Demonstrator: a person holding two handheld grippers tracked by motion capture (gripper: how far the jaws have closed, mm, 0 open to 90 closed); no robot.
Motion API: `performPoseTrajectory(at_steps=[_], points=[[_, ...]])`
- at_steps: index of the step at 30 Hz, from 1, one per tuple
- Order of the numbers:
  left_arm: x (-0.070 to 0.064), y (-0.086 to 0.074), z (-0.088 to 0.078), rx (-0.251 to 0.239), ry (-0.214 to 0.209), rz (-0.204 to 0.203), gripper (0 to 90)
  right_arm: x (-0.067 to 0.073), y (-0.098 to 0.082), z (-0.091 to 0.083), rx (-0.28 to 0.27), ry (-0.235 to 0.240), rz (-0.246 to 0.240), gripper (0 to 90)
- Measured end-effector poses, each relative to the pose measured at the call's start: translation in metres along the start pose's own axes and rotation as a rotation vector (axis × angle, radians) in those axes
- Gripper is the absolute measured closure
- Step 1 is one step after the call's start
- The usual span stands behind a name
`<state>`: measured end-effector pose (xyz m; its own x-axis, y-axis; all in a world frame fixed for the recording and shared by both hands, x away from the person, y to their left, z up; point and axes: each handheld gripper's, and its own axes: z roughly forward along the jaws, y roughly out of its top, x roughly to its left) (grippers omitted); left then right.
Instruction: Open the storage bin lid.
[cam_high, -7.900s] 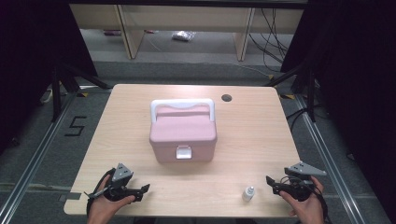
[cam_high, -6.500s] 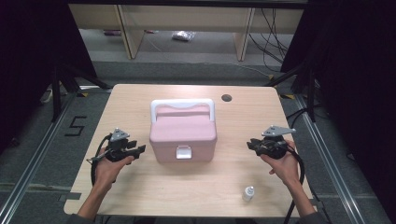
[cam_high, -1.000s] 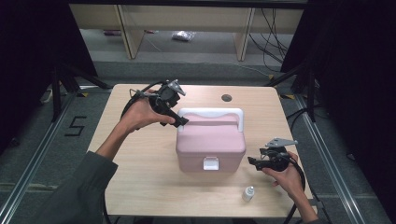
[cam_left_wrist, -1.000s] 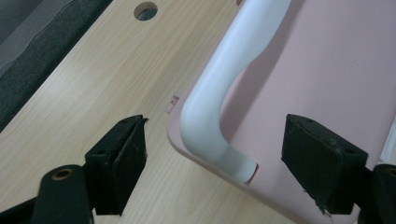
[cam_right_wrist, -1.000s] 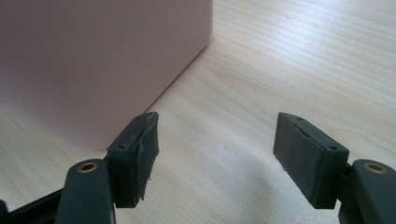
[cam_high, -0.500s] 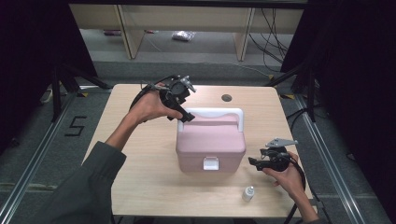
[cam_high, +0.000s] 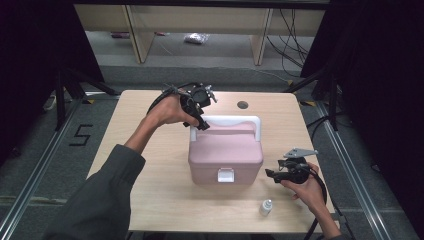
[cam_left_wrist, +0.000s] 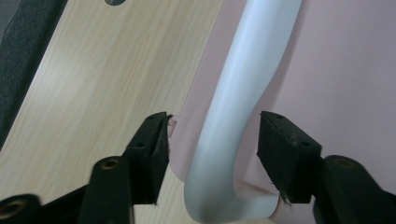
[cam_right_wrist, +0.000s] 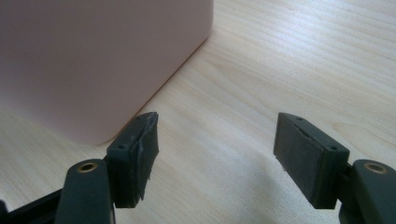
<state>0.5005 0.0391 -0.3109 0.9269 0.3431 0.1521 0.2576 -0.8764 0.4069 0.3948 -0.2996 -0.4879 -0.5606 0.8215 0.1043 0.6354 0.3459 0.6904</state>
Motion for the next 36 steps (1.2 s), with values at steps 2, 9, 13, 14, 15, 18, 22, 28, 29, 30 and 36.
performPoseTrajectory(at_steps=[2, 9, 13, 14, 15, 18, 22, 28, 29, 30, 36], points=[[-0.001, 0.003, 0.001, 0.01, -0.004, 0.019, 46.4, 0.0, 0.0, 0.0, 0.002, 0.0, 0.003, 31.7], [-0.003, 0.009, 0.005, 0.04, -0.015, 0.053, 53.9, -0.002, 0.0, 0.001, -0.011, 0.009, -0.026, 31.7], [-0.004, 0.01, 0.006, 0.058, -0.002, 0.063, 59.7, -0.001, 0.0, 0.001, -0.003, 0.006, -0.012, 31.7], [-0.003, 0.011, 0.005, 0.057, 0.0, 0.062, 61.3, -0.001, 0.0, 0.001, -0.003, 0.006, -0.012, 31.7], [-0.003, 0.011, 0.004, 0.057, 0.003, 0.063, 63.7, -0.001, 0.0, 0.001, -0.002, 0.005, -0.012, 31.7], [-0.003, 0.011, 0.002, 0.07, 0.002, 0.084, 66.2, -0.001, 0.0, 0.001, -0.004, 0.006, -0.012, 31.7], [-0.008, 0.013, -0.003, 0.071, 0.011, 0.114, 67.7, -0.001, 0.0, 0.0, -0.007, 0.005, -0.004, 31.8], [-0.016, 0.013, -0.013, 0.059, 0.013, 0.15, 69.9, -0.006, 0.002, -0.006, -0.053, -0.003, -0.06, 32.9], [-0.015, 0.013, -0.015, 0.053, 0.015, 0.15, 70.0, -0.005, 0.003, -0.007, -0.061, 0.007, -0.039, 33.6], [-0.014, 0.013, -0.017, 0.05, 0.018, 0.151, 70.0, -0.006, 0.003, -0.009, -0.068, -0.007, -0.056, 35.4], [-0.01, 0.018, -0.026, 0.037, 0.03, 0.152, 70.2, -0.002, 0.007, -0.019, -0.117, 0.015, -0.039, 48.7]])
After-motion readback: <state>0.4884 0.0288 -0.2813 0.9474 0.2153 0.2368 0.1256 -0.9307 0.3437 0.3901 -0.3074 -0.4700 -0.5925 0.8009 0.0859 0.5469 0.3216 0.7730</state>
